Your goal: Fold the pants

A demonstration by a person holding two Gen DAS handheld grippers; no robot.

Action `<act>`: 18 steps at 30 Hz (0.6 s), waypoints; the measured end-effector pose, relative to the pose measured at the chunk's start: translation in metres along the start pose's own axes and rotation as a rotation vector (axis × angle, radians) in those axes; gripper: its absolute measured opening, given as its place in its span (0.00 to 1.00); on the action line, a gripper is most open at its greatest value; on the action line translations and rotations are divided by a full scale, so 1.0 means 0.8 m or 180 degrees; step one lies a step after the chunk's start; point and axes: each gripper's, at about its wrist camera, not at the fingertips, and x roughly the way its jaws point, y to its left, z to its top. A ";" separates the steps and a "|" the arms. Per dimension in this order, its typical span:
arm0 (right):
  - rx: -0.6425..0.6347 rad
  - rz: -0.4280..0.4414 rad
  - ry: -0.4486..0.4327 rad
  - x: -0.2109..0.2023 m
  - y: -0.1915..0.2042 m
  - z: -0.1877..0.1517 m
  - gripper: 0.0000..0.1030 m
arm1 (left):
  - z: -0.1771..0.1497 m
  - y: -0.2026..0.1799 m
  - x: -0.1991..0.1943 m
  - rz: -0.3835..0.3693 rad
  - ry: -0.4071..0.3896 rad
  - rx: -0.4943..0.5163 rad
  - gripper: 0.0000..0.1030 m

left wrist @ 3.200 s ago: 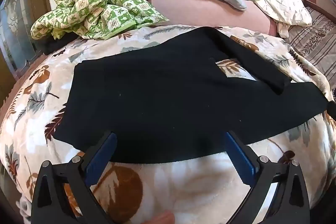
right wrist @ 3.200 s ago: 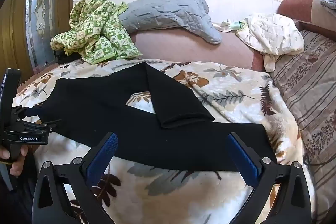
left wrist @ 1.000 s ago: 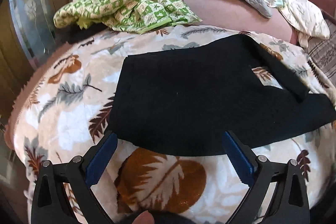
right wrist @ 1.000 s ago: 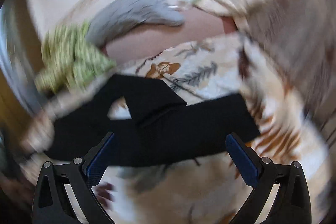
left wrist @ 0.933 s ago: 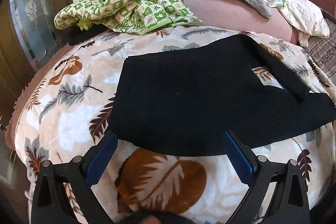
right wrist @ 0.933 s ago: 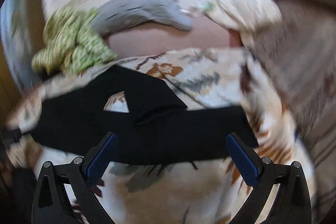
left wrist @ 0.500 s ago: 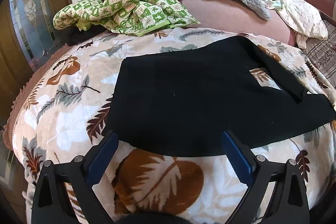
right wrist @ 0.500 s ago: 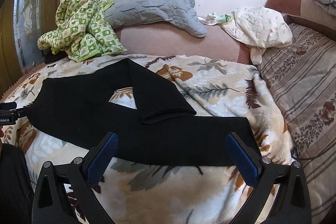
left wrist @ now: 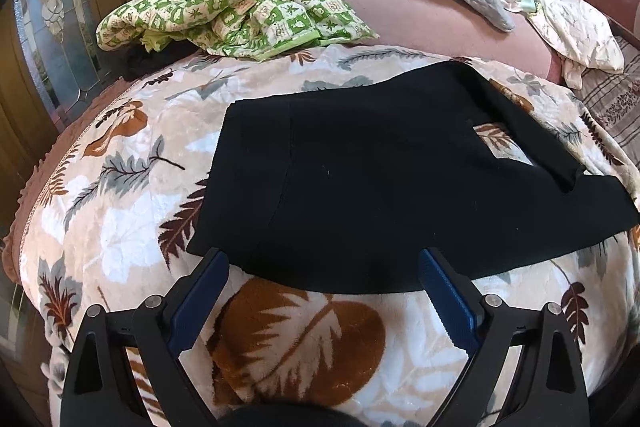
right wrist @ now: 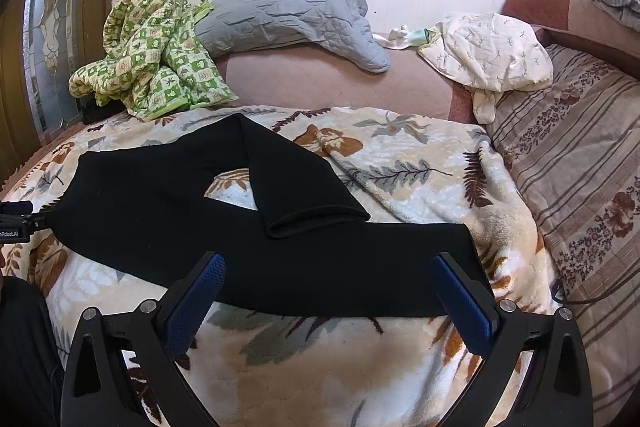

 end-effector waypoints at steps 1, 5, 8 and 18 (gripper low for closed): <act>-0.0003 -0.0007 0.0001 0.000 0.000 0.000 0.99 | -0.001 0.000 0.000 -0.0004 0.0001 -0.0006 0.93; 0.0001 -0.0006 -0.0005 -0.001 -0.001 0.001 0.99 | -0.001 0.002 0.003 -0.0010 0.0031 -0.0047 0.93; 0.0013 -0.0016 -0.0011 -0.002 -0.003 0.001 0.99 | -0.001 0.003 0.003 -0.0013 0.0036 -0.0060 0.93; 0.0021 -0.0021 -0.0024 -0.002 -0.004 0.001 0.99 | -0.001 0.001 0.006 -0.0005 0.0055 -0.0055 0.93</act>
